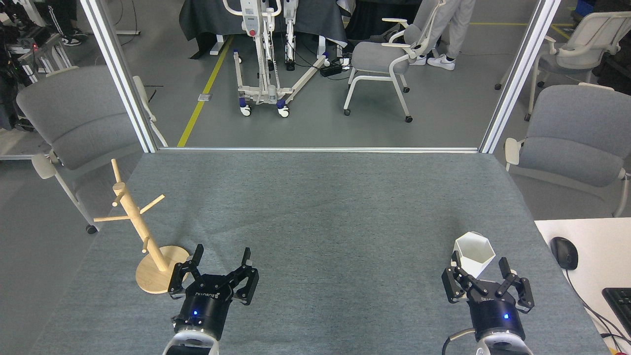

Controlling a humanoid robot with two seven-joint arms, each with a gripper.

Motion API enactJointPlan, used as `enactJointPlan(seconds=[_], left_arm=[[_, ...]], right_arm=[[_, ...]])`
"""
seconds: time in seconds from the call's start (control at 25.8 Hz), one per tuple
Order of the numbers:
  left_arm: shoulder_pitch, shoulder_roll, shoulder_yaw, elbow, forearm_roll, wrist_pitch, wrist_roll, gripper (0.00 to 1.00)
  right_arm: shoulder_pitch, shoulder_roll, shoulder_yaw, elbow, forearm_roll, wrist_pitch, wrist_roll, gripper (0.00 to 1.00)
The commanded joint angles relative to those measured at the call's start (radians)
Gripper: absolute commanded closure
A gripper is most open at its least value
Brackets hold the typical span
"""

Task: Hang cup on storage rack
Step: 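Open the right gripper and position it around the white hexagonal cup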

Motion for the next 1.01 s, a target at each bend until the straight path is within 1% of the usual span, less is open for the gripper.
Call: enactJointPlan(seconds=[0.0, 0.12, 0.46, 0.62, 0.74, 0.81, 0.97], left_arm=[[0.008, 0.002, -0.002, -0.003, -0.002, 0.031, 0.008, 0.00], [0.011, 0.002, -0.003, 0.000, 0.004, 0.047, 0.048, 0.00], [0.023, 0.003, -0.019, -0.002, 0.009, 0.034, 0.046, 0.00], [0.027, 0.005, -0.017, -0.009, 0.012, 0.034, 0.048, 0.00], [0.029, 0.006, -0.017, -0.008, 0.012, 0.034, 0.046, 0.00], [0.031, 0.006, -0.016, -0.008, 0.012, 0.034, 0.048, 0.00], [0.035, 0.006, -0.017, -0.009, 0.012, 0.034, 0.048, 0.00]], right_arm=[[-0.002, 0.000, -0.001, 0.005, 0.000, 0.001, 0.010, 0.01], [0.000, -0.003, 0.001, 0.007, 0.000, 0.001, 0.013, 0.00], [0.005, -0.013, -0.014, 0.019, 0.000, 0.001, 0.013, 0.01], [-0.002, -0.016, -0.033, 0.102, 0.000, 0.002, 0.005, 0.01], [-0.005, -0.031, -0.034, 0.162, 0.000, -0.001, 0.002, 0.01], [-0.012, -0.051, -0.034, 0.182, -0.002, -0.002, -0.001, 0.01], [-0.037, -0.052, -0.036, 0.215, -0.002, -0.050, -0.056, 0.01]])
